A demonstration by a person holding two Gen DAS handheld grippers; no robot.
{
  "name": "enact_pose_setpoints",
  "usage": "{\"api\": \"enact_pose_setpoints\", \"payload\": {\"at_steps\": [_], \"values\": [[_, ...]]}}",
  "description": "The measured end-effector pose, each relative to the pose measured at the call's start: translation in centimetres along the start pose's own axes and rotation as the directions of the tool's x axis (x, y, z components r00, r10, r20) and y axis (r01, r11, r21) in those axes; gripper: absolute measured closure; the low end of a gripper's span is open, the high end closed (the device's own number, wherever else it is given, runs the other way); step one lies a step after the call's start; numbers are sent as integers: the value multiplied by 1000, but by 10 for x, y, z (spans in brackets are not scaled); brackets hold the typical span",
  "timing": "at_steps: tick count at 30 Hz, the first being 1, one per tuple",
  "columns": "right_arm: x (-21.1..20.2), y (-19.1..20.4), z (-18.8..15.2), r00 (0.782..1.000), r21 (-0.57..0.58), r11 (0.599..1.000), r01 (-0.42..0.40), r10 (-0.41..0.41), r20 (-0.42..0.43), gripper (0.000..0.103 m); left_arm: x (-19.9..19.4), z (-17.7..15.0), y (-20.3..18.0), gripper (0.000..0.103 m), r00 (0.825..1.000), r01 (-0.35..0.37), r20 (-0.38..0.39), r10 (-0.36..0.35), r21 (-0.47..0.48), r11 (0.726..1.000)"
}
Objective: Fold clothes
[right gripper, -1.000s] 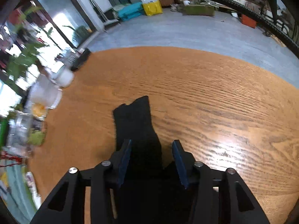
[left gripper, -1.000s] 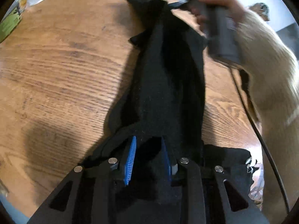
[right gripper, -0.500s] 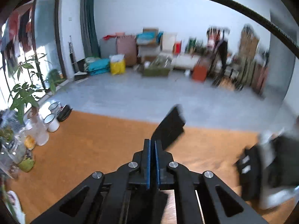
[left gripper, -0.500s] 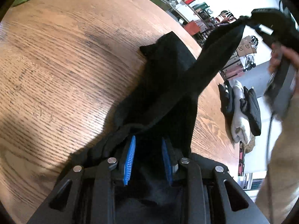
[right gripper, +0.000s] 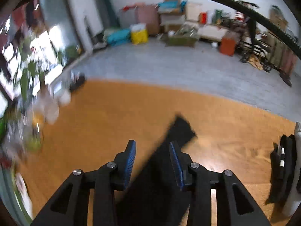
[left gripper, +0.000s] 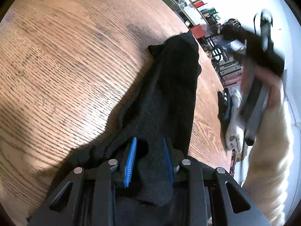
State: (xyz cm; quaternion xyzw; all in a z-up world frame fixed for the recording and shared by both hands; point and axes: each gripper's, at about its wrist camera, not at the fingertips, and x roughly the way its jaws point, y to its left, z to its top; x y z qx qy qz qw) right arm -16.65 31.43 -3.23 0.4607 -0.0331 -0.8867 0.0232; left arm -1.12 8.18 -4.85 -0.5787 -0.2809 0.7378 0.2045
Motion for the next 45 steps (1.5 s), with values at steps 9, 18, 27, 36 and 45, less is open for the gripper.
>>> {"api": "enact_pose_setpoints", "payload": {"at_steps": [9, 18, 27, 36, 45], "values": [[16, -83, -65, 988, 158, 977, -140, 148, -39, 61, -4, -1, 9, 73, 999, 47, 7, -47, -34, 998], [73, -117, 13, 998, 265, 964, -3, 19, -59, 71, -2, 4, 14, 73, 996, 81, -25, -84, -93, 992], [90, -93, 30, 995, 134, 990, 47, -34, -98, 66, -7, 1, 12, 73, 997, 70, -28, -73, -83, 994], [81, -101, 27, 994, 195, 980, -42, 60, -91, 66, -9, -10, -17, 73, 994, -103, -10, 106, 142, 985], [90, -79, 48, 986, 92, 996, 9, 7, -167, 66, 5, -36, -58, 73, 921, -383, 87, 380, 387, 839]]}}
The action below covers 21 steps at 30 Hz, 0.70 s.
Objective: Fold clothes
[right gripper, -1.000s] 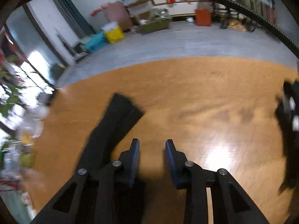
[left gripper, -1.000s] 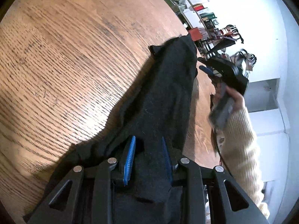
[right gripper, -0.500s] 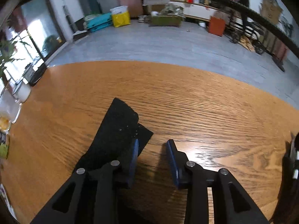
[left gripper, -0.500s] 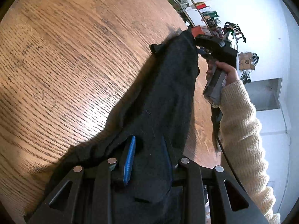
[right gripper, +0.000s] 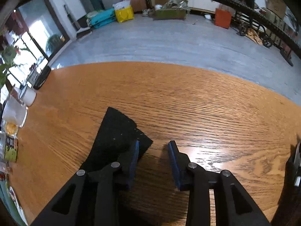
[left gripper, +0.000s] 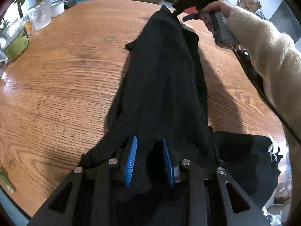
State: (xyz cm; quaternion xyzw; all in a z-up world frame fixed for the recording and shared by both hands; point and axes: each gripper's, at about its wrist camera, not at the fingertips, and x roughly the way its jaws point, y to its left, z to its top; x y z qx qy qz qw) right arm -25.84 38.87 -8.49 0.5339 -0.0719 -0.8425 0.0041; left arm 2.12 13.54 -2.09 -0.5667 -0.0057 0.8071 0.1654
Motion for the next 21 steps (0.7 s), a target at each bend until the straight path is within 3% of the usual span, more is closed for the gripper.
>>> {"api": "enact_pose_setpoints", "payload": {"at_steps": [4, 8, 16, 21], "values": [[6, 13, 2, 1000, -36, 999, -8, 7, -27, 67, -2, -2, 2, 73, 1000, -4, 3, 4, 10, 1000], [10, 26, 6, 999, -68, 998, -15, 13, -36, 67, -2, -9, -11, 73, 996, -92, 15, 91, 101, 991], [8, 42, 11, 998, -140, 990, -19, 10, -61, 67, 0, -10, -23, 73, 988, -155, 34, 151, 152, 976], [21, 53, 14, 994, -214, 977, -11, -13, -112, 61, 4, -7, -33, 72, 985, -171, 43, 166, 163, 972]]}}
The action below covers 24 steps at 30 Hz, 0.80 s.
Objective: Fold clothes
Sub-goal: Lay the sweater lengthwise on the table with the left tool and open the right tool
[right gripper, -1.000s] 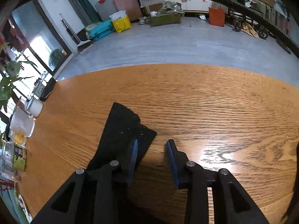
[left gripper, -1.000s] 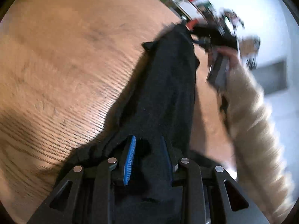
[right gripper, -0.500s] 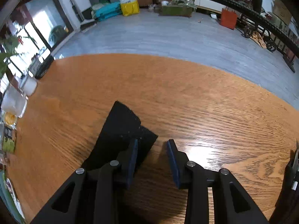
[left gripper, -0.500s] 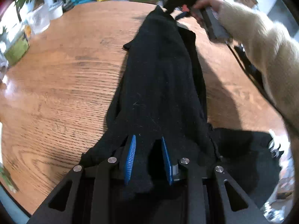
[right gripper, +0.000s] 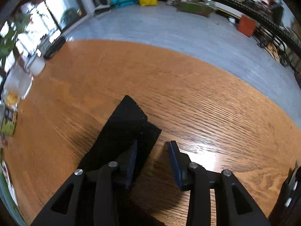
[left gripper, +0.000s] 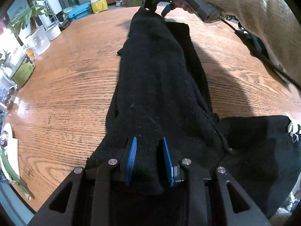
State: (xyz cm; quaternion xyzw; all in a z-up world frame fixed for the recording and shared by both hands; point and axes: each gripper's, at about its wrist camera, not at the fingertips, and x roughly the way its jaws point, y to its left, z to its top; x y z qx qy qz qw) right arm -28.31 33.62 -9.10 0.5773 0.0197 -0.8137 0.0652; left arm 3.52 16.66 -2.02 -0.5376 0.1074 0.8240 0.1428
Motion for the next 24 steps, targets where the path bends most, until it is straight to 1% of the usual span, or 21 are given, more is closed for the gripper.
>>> {"api": "enact_pose_setpoints", "payload": {"at_steps": [1, 3, 4, 5, 6, 7, 9, 10, 11, 12, 14, 16, 19, 21, 22, 23, 24], "values": [[0, 4, 2, 1000, -22, 1000, 11, -11, -7, 61, -1, -3, -8, 72, 1000, -1, 1, 1, 0, 1000], [0, 11, 3, 1000, -66, 997, 28, -29, -12, 63, 0, -1, -7, 72, 1000, 1, 0, -1, -4, 1000], [-1, 15, 2, 999, -93, 995, 35, -36, -10, 74, 4, 3, -8, 72, 1000, 2, 0, -2, -5, 1000], [-1, 23, 1, 999, -129, 991, 44, -45, -4, 88, 4, 3, -8, 72, 1000, 2, 0, -2, -5, 1000], [-1, 33, -1, 998, -174, 982, 69, -69, 6, 92, 4, 3, -8, 72, 1000, 1, 0, -1, -5, 1000], [-1, 44, -4, 993, -221, 968, 119, -116, 25, 96, 4, 3, -8, 72, 1000, 1, 0, -1, -5, 1000], [1, 67, -13, 970, -310, 920, 241, -230, 72, 97, 4, 3, -8, 72, 1000, 3, -2, -4, -7, 1000], [1, 73, -15, 961, -329, 903, 276, -264, 81, 98, 4, 5, -6, 72, 1000, 8, -3, -8, -12, 1000], [0, 75, -15, 957, -323, 901, 289, -278, 80, 98, 4, 4, -5, 72, 1000, 18, -4, -19, -25, 1000], [-6, 72, -13, 956, -295, 909, 294, -282, 86, 98, 3, 5, -3, 72, 1000, 25, -5, -25, -32, 999], [-28, 60, -11, 945, -240, 916, 323, -299, 132, 98, 3, 6, -1, 72, 999, 33, -14, -34, -56, 998], [-55, 45, -12, 932, -215, 912, 349, -314, 180, 98, 2, 7, 1, 72, 999, 36, -21, -38, -76, 996], [-99, 21, -7, 930, -148, 933, 328, -292, 222, 98, 2, 8, 2, 72, 999, 34, -19, -36, -87, 996], [-111, 15, 3, 931, -113, 943, 314, -281, 234, 98, 3, 8, 2, 72, 999, 30, -20, -32, -96, 995], [-114, 10, 5, 929, -96, 943, 318, -289, 233, 97, 3, 8, 2, 72, 999, 28, -20, -30, -100, 995], [-112, 0, 1, 923, -77, 937, 340, -317, 218, 73, 3, 8, 2, 72, 999, 30, -19, -32, -103, 994], [-108, -7, -3, 922, -49, 937, 347, -331, 200, 60, 3, 8, 4, 72, 999, 37, -16, -39, -111, 993]]}}
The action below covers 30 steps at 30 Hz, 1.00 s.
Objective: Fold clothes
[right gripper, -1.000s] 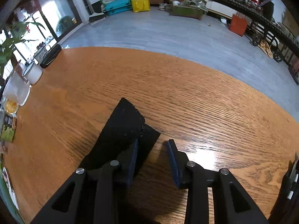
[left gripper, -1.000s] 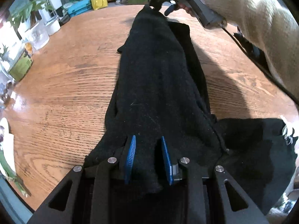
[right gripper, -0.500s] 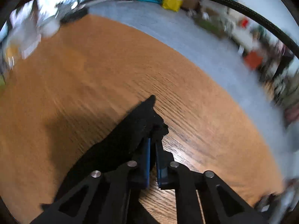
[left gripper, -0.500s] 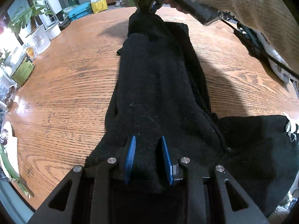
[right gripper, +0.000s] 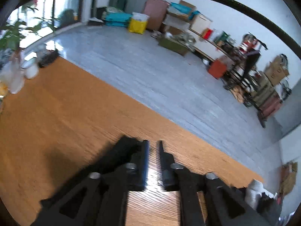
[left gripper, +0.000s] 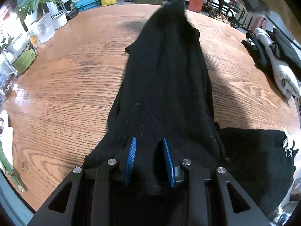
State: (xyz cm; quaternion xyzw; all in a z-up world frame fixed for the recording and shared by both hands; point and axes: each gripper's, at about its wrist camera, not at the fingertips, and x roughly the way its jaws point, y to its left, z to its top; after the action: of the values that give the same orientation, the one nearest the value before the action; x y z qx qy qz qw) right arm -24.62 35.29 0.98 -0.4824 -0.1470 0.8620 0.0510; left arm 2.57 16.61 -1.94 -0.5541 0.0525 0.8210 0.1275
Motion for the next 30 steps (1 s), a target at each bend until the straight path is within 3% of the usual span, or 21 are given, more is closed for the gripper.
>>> {"api": "enact_pose_setpoints", "payload": {"at_steps": [1, 2, 4, 6, 8, 11, 15, 18, 19, 21, 24, 27, 29, 30], "values": [[6, -3, -3, 1000, 46, 999, -9, 10, -24, 53, 0, 0, 2, 71, 1000, 9, 2, -9, -11, 1000], [11, -7, -11, 998, 97, 994, -45, 50, -48, 55, 0, 1, 4, 70, 1000, 20, 4, -20, -23, 1000], [22, -17, -40, 973, 214, 957, -194, 216, -84, 56, -1, 1, 7, 67, 999, 44, 8, -44, -39, 998], [27, -21, -76, 918, 300, 892, -338, 382, -103, 56, -2, 1, 9, 61, 998, 69, 9, -69, -53, 996], [25, -15, -106, 871, 327, 846, -420, 478, -116, 55, -4, 3, 13, 59, 995, 95, 0, -95, -81, 992], [15, -2, -135, 827, 325, 812, -486, 547, -129, 54, -19, 2, 32, 59, 987, 159, 8, -160, -158, 974], [-11, 2, -165, 807, 283, 791, -542, 584, -87, 50, -46, -12, 61, 59, 995, 95, 30, -90, -215, 972], [-29, 1, -195, 783, 242, 770, -591, 619, -56, 41, -54, -30, 72, 59, 999, 29, -10, -32, -209, 977], [-35, -1, -206, 783, 224, 771, -596, 620, -52, 39, -55, -37, 72, 59, 999, 20, -24, -25, -203, 979], [-57, -4, -233, 802, 181, 795, -578, 595, -53, 39, -59, -46, 68, 59, 998, 25, -46, -34, -180, 983], [-58, -17, -241, 832, 176, 824, -539, 554, -44, 37, -65, -50, 49, 59, 996, 75, -46, -81, -123, 990], [-43, -33, -227, 829, 243, 806, -540, 559, -11, 37, -62, -42, 20, 59, 997, 25, -67, -26, -24, 999], [-25, -37, -203, 825, 291, 789, -541, 565, 1, 37, -43, -37, 8, 59, 985, -107, -131, 114, 58, 993], [-14, -37, -188, 831, 307, 790, -530, 557, 1, 38, -32, -35, 5, 59, 977, -131, -156, 143, 84, 988]]}}
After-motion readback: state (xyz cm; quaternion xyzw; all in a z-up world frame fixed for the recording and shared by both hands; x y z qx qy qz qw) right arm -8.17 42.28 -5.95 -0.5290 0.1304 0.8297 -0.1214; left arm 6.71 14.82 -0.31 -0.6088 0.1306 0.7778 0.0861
